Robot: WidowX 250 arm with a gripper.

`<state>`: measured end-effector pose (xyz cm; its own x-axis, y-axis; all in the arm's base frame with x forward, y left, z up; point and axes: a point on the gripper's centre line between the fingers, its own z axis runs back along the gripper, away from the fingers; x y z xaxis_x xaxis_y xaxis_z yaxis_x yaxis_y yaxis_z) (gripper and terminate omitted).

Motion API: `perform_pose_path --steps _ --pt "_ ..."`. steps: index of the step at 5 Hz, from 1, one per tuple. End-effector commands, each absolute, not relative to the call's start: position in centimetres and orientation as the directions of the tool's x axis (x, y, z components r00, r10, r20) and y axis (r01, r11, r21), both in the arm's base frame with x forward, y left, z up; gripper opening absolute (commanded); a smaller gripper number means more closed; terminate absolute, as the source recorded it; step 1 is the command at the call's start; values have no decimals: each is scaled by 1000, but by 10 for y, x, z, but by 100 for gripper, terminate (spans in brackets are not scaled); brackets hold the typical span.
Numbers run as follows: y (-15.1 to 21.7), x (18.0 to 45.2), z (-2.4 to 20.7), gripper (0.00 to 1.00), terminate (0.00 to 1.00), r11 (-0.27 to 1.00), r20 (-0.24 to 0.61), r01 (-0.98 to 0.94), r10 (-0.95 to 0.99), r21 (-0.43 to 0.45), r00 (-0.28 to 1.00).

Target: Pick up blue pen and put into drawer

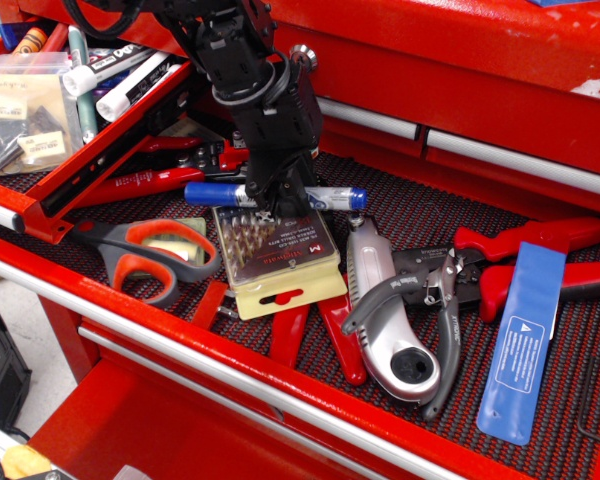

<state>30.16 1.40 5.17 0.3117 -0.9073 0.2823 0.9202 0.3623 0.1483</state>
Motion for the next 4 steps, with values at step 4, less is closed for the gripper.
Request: perform_pose_path --steps 4 --pt "52 271 170 0 0 453 72 885 -891 108 448"
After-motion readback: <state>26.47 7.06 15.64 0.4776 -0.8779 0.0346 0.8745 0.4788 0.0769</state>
